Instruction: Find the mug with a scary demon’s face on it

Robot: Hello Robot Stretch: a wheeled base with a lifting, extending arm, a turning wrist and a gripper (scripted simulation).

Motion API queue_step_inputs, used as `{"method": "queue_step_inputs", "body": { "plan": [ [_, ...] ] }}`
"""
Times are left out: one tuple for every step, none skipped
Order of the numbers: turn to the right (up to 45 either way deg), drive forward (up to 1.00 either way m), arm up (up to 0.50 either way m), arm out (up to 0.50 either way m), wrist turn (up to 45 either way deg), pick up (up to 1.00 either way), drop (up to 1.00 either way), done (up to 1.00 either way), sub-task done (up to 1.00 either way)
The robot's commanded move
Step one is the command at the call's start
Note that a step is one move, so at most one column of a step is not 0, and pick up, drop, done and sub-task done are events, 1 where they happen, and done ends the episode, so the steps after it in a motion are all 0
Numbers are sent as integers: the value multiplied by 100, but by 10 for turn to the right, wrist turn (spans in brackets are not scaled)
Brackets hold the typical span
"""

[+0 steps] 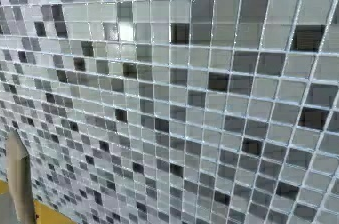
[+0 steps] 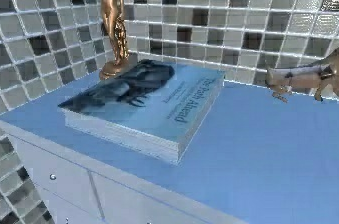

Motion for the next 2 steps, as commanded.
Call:
{"method": "queue_step_inputs", "body": {
  "plan": [
    [0, 30, 0, 0, 0, 0, 0, 0, 0],
    [-450, 0, 0, 0, 0, 0, 0, 0, 0]
  ]
}}
